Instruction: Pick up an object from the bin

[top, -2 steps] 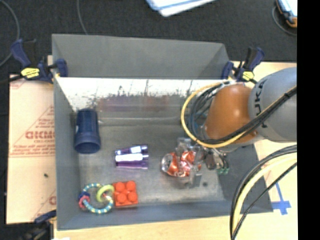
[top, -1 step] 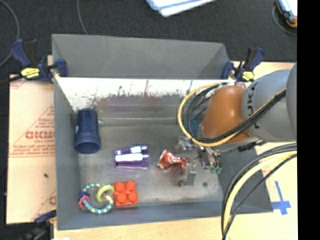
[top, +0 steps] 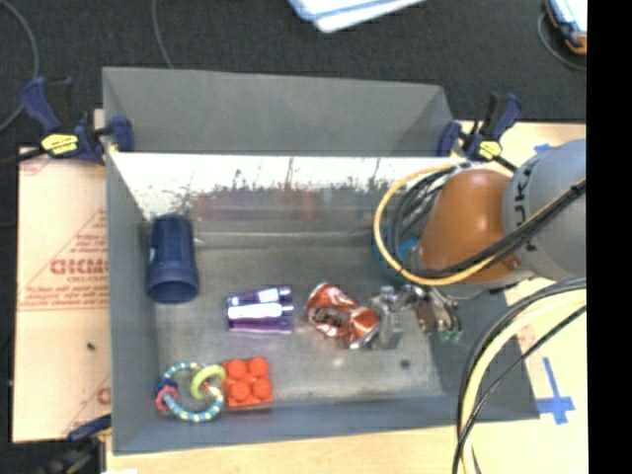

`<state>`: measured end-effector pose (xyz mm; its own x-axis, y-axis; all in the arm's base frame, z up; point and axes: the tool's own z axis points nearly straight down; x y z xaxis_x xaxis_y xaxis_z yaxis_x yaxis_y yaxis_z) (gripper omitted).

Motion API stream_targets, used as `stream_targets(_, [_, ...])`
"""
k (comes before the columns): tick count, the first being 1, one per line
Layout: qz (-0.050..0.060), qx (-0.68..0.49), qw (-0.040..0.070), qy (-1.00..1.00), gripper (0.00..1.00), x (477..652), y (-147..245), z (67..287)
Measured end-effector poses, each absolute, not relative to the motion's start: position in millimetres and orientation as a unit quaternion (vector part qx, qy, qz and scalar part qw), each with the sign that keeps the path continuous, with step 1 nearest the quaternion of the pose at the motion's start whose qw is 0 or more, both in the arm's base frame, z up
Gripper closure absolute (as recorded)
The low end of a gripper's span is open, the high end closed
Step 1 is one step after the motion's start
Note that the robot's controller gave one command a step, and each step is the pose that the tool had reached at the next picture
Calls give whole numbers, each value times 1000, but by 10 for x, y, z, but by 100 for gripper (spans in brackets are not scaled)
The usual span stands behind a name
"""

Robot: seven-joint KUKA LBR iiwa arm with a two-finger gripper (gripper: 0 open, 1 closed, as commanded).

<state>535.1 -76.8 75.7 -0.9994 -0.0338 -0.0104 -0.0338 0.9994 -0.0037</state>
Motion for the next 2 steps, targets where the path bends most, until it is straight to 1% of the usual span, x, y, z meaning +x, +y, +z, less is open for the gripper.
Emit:
stream_targets(1, [-2, -17, 5, 1000, 100, 5351, -768, 757])
stream_targets(2, [-2, -33, 7, 999, 100, 5165, -677, 1545])
